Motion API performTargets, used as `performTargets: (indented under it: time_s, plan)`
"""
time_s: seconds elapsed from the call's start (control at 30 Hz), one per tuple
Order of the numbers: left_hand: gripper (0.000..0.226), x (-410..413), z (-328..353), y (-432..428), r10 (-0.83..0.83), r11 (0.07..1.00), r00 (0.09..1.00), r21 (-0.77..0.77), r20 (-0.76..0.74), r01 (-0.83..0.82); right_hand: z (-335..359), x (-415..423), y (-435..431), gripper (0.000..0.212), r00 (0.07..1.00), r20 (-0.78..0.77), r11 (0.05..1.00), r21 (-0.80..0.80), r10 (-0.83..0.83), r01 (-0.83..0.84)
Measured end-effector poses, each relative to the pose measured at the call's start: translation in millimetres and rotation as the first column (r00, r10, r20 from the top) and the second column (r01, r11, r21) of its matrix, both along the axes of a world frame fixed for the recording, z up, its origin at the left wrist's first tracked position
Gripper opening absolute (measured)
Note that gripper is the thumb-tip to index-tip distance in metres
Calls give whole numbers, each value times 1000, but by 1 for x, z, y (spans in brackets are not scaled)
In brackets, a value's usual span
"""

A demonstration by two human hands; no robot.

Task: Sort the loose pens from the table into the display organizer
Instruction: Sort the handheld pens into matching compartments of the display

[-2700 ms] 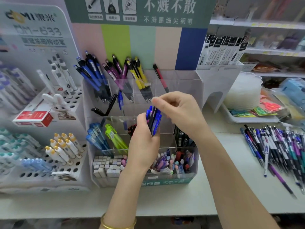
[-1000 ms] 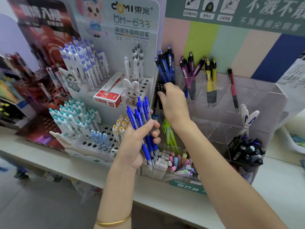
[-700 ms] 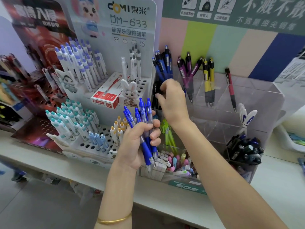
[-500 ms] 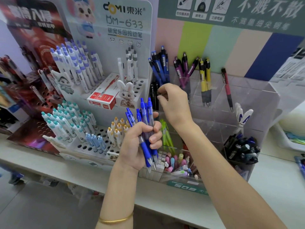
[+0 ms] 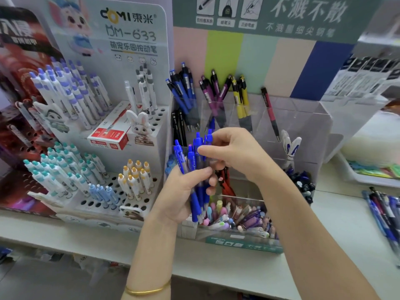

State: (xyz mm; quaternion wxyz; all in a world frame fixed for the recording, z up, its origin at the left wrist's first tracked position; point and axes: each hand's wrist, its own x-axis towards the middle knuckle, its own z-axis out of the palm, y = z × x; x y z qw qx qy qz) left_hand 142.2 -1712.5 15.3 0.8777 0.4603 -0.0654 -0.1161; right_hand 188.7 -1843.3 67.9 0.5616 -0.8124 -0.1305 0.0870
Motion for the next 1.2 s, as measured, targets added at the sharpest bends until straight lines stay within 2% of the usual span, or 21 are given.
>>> performTargets:
  time_s: [0.13,0.4,0.5,0.6,0.7,0.77,0.87,0.93,1.0,1.1,1.2]
  plan:
    - [18,-4,1,-7,-60,993,998,98,-28,63,-7,-6,-15,30,995,-69,993,92,-68,74]
    - [13,-11,4,-10,-105,963,990,237,-93,125,-22,-18,-17,14,994,-89,993,90,-68,76]
    - [12,-12,4,-9,-77,966,992,240,-98,99,-24,-15,-19,12,992,-105,993,85,-76,85]
    - [16,-12,4,-8,-40,971,993,232,-109,64,-21,-11,-22,10,988,-115,981,149,-105,122]
    - [24,-9,5,-7,-28,979,993,196,-117,50,-10,-3,-29,11,980,-63,960,198,-189,198]
    - [22,-6,6,-6,-17,986,991,165,-134,39,2,5,-33,9,953,26,912,299,-302,281]
    - [7,1,4,-3,25,979,990,205,-136,4,19,16,-37,13,815,232,806,435,-531,401]
    - [9,5,0,-2,12,988,993,154,-121,7,20,24,-33,14,710,400,809,390,-579,440]
    - [19,7,-2,-1,-37,996,995,72,-94,44,14,30,-25,13,685,510,852,260,-520,454]
    - [24,7,-4,0,-88,996,995,8,-44,89,-1,38,-10,16,772,510,906,35,-379,421]
    - [22,8,-6,2,-88,996,995,-21,-46,87,-15,45,2,17,847,459,889,-223,-267,401]
